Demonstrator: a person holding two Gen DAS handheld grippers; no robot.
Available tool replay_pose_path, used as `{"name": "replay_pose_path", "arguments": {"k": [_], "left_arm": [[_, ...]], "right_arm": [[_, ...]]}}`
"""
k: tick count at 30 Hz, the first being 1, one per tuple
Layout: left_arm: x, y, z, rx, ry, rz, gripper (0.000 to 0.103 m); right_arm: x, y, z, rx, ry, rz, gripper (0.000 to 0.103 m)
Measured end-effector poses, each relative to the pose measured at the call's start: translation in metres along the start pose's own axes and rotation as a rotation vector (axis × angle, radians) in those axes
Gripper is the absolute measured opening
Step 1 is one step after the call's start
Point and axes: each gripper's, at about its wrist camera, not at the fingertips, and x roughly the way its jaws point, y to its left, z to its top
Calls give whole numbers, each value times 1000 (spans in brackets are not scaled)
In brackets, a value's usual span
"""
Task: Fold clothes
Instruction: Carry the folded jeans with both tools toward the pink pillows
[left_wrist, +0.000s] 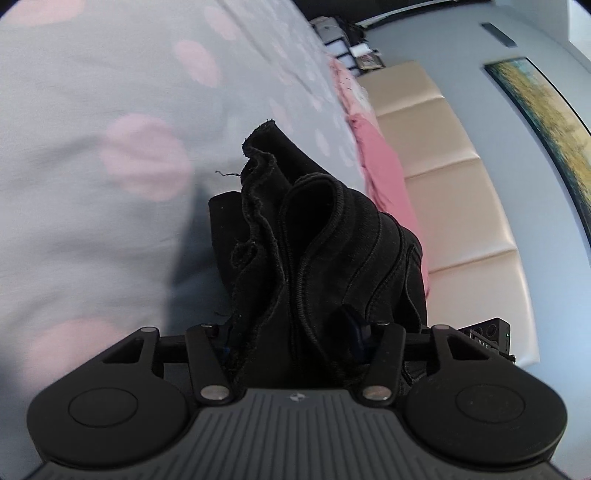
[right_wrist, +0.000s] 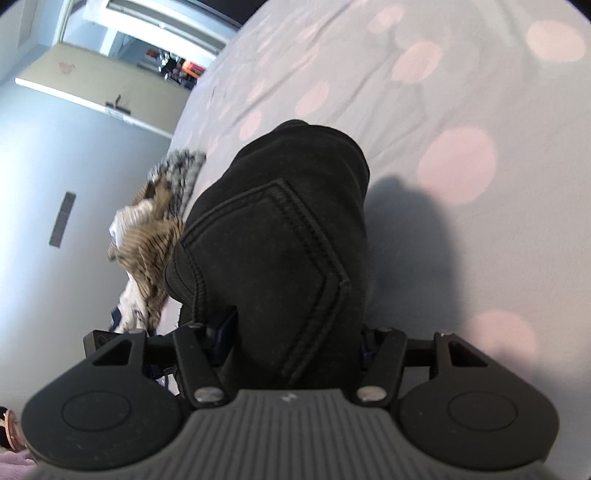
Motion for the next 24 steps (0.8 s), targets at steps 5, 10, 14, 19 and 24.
{"name": "replay_pose_path", "arguments": {"k": [5,10,14,19,24], "left_arm": [[30,-48,15,78,18,-46,49],[74,-96,12,136,48,-96,49],[119,-129,2,161,76,-139,49],[178,-156,-11,166,97,-174,49],[235,-170,-12,168,123,-172,49]], "right_arm": [[-54,-9,16,-4,-75,6,63],[-118,-22,42,-33,-120,-13,63],[-170,-44,63,-46,-128,-42,63],[-220,-79,91,-66,-123,-75,63],[-247,-127,125,-84,-105,-77,63]]}}
